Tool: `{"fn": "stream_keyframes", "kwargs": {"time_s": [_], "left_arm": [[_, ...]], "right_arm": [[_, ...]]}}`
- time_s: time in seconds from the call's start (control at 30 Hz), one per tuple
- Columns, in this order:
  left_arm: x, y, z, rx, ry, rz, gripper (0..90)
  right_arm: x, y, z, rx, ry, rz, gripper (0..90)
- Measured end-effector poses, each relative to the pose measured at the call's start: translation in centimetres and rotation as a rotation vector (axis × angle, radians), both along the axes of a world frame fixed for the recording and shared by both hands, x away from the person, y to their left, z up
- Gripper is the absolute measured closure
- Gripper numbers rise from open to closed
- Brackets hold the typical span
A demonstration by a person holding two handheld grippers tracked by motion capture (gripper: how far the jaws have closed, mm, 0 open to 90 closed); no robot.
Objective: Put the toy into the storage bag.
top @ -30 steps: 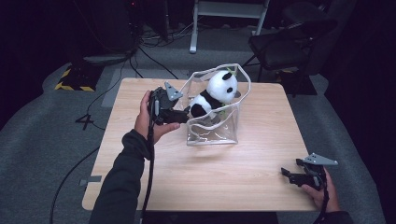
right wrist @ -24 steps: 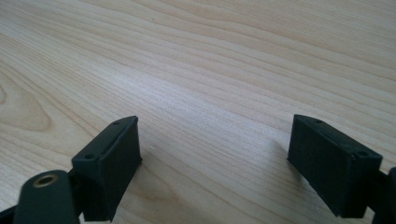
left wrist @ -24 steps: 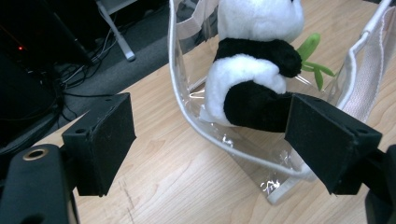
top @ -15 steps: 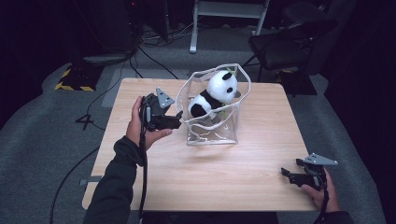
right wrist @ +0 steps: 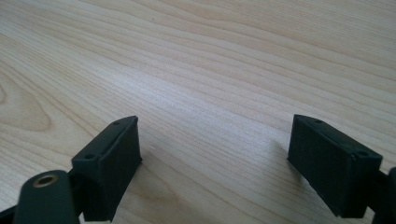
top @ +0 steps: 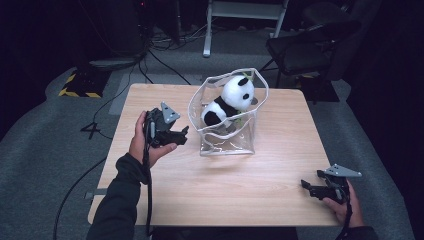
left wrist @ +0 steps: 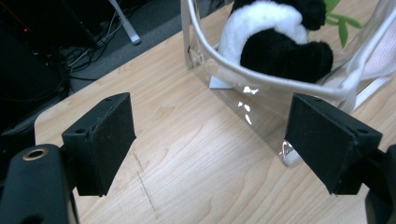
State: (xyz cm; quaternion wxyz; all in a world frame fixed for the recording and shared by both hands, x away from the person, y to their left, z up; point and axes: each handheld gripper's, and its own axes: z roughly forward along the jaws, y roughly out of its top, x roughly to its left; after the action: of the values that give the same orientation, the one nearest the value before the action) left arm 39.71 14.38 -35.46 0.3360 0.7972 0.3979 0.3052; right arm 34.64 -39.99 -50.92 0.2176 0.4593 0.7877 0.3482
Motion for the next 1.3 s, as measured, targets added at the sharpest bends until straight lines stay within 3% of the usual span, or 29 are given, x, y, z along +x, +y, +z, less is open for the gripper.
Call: {"fn": "stream_keyframes", "kwargs": {"time_s": [0.63, 1.3], "left_arm": [[-0.4, 1.1, -2.8, 0.040, 0.052, 0.013, 16.2], [-1.2, 1.8, -7.3, 0.104, 0.142, 0.015, 16.2]], "right_arm": [[0.0, 0.0, 0.0, 0.000, 0.000, 0.000, 17.0], [0.0, 0.0, 0.0, 0.000, 0.000, 0.000, 17.0]]}}
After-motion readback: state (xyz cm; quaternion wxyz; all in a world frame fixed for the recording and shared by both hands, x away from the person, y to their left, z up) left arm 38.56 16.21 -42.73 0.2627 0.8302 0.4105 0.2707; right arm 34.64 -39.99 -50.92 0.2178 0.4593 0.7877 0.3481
